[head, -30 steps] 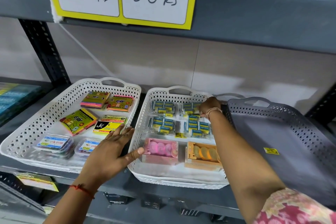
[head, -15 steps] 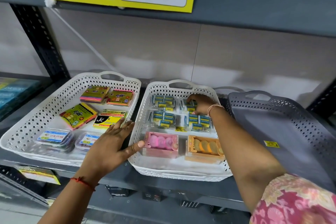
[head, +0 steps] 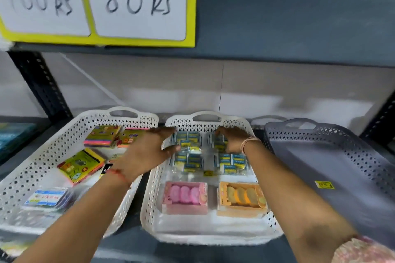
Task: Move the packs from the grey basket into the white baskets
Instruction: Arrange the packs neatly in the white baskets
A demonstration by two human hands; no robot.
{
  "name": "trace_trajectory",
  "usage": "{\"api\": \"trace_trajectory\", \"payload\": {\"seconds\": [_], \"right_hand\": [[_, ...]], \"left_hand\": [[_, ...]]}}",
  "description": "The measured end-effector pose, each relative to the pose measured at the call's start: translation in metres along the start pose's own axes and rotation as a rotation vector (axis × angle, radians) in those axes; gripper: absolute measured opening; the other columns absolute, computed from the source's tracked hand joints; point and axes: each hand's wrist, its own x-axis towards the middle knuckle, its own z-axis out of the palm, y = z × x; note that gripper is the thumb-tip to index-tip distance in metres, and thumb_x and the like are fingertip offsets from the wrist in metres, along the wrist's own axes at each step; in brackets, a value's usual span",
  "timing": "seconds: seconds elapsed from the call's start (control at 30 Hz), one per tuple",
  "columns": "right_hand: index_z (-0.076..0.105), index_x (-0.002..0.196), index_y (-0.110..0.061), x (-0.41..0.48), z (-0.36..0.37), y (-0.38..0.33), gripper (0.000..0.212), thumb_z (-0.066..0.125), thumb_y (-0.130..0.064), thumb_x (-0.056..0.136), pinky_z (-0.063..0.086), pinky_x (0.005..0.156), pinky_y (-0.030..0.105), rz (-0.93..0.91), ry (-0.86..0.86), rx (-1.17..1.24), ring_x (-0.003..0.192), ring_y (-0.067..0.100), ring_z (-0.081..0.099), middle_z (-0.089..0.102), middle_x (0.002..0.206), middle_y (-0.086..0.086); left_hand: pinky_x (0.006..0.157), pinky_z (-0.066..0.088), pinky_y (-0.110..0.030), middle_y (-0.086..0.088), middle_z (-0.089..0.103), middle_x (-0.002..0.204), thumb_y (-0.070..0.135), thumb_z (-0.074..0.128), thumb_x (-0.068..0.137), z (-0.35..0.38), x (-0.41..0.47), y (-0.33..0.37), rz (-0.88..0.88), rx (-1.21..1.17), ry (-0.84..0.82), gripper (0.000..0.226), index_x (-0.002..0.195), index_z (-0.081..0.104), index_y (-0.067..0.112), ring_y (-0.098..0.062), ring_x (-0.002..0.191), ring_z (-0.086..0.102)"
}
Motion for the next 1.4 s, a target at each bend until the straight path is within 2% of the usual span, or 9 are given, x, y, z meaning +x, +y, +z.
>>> {"api": "trace_trajectory", "payload": {"seconds": [0.13, 0.3, 0.43, 0.67, 0.8, 0.9, 0.97, 1.1, 1.4], "right_hand": [[0.029, 0.142, -0.025, 0.009, 0.0, 0.007, 0.085, 0.07, -0.003, 0.071, 0.052, 0.094, 0.039, 0.014, -0.008, 0.087, 0.113, 0.028, 0.058, 0.052, 0.135, 0.011], [0.028, 0.143, -0.019, 0.013, 0.004, 0.013, 0.084, 0.072, -0.009, 0.072, 0.047, 0.102, 0.037, 0.024, -0.01, 0.147, 0.125, 0.031, 0.05, 0.048, 0.142, 0.013], [0.029, 0.144, -0.017, 0.014, 0.005, 0.016, 0.083, 0.072, -0.011, 0.073, 0.039, 0.108, 0.035, 0.02, -0.019, 0.2, 0.134, 0.029, 0.041, 0.039, 0.148, 0.011], [0.027, 0.145, -0.015, 0.021, 0.004, 0.017, 0.092, 0.079, -0.018, 0.069, 0.034, 0.111, 0.033, 0.004, -0.02, 0.183, 0.136, 0.028, 0.038, 0.036, 0.151, 0.009], [0.025, 0.146, -0.014, 0.004, -0.018, 0.011, 0.096, 0.081, -0.019, 0.068, 0.027, 0.117, 0.036, -0.025, 0.017, 0.163, 0.14, 0.028, 0.032, 0.032, 0.153, 0.01], [0.029, 0.145, -0.012, -0.026, -0.042, 0.011, 0.088, 0.078, -0.017, 0.072, 0.025, 0.116, 0.035, -0.056, 0.013, 0.219, 0.139, 0.027, 0.031, 0.031, 0.151, 0.011], [0.028, 0.145, -0.012, -0.048, -0.037, 0.005, 0.088, 0.077, -0.024, 0.073, 0.027, 0.114, 0.034, -0.071, -0.111, 0.142, 0.138, 0.027, 0.033, 0.031, 0.153, 0.009], [0.026, 0.145, -0.008, -0.059, -0.005, -0.012, 0.097, 0.081, -0.032, 0.068, 0.03, 0.114, 0.031, -0.071, -0.237, -0.035, 0.138, 0.028, 0.034, 0.031, 0.153, 0.012], [0.029, 0.145, -0.01, -0.052, 0.003, -0.015, 0.092, 0.08, -0.02, 0.07, 0.032, 0.112, 0.031, -0.032, -0.199, 0.0, 0.137, 0.027, 0.036, 0.033, 0.152, 0.009]], "left_hand": [[0.106, 0.032, -0.03, -0.012, 0.041, 0.144, 0.027, 0.058, 0.085, 0.024, 0.079, 0.0, 0.018, 0.13, -0.172, 0.062, 0.139, 0.03, 0.016, -0.026, 0.13, 0.04], [0.106, 0.03, -0.027, -0.014, 0.035, 0.146, 0.018, 0.067, 0.077, 0.052, 0.113, -0.008, -0.002, 0.306, -0.427, 0.077, 0.14, 0.024, 0.01, -0.027, 0.131, 0.038], [0.1, 0.037, -0.028, -0.013, 0.045, 0.14, 0.007, 0.069, 0.074, 0.062, 0.118, -0.009, -0.052, 0.281, -0.464, 0.075, 0.138, 0.029, 0.013, -0.026, 0.123, 0.046], [0.101, 0.04, -0.035, -0.02, 0.041, 0.14, 0.008, 0.051, 0.088, 0.066, 0.125, -0.005, -0.107, 0.245, -0.441, 0.052, 0.136, 0.03, 0.005, -0.033, 0.125, 0.044], [0.105, 0.035, -0.033, -0.018, 0.037, 0.145, 0.006, 0.063, 0.079, 0.052, 0.114, -0.008, -0.032, 0.213, -0.384, 0.081, 0.143, 0.014, 0.013, -0.03, 0.128, 0.042], [0.1, 0.041, -0.033, -0.015, 0.052, 0.134, 0.02, 0.07, 0.076, 0.026, 0.1, -0.001, 0.057, 0.122, -0.266, 0.066, 0.133, 0.039, 0.008, -0.027, 0.119, 0.051], [0.097, 0.043, -0.032, -0.011, 0.057, 0.126, 0.031, 0.074, 0.07, 0.022, 0.08, 0.006, 0.094, 0.11, -0.353, 0.065, 0.125, 0.049, 0.008, -0.025, 0.113, 0.054], [0.101, 0.041, -0.035, -0.013, 0.051, 0.134, 0.044, 0.077, 0.062, 0.045, 0.051, 0.009, 0.069, 0.305, -0.525, 0.087, 0.134, 0.038, 0.014, -0.028, 0.12, 0.05], [0.096, 0.046, -0.039, -0.011, 0.064, 0.118, 0.035, 0.081, 0.059, 0.059, 0.053, -0.002, 0.041, 0.197, -0.479, 0.07, 0.119, 0.053, 0.014, -0.027, 0.107, 0.059]]}}
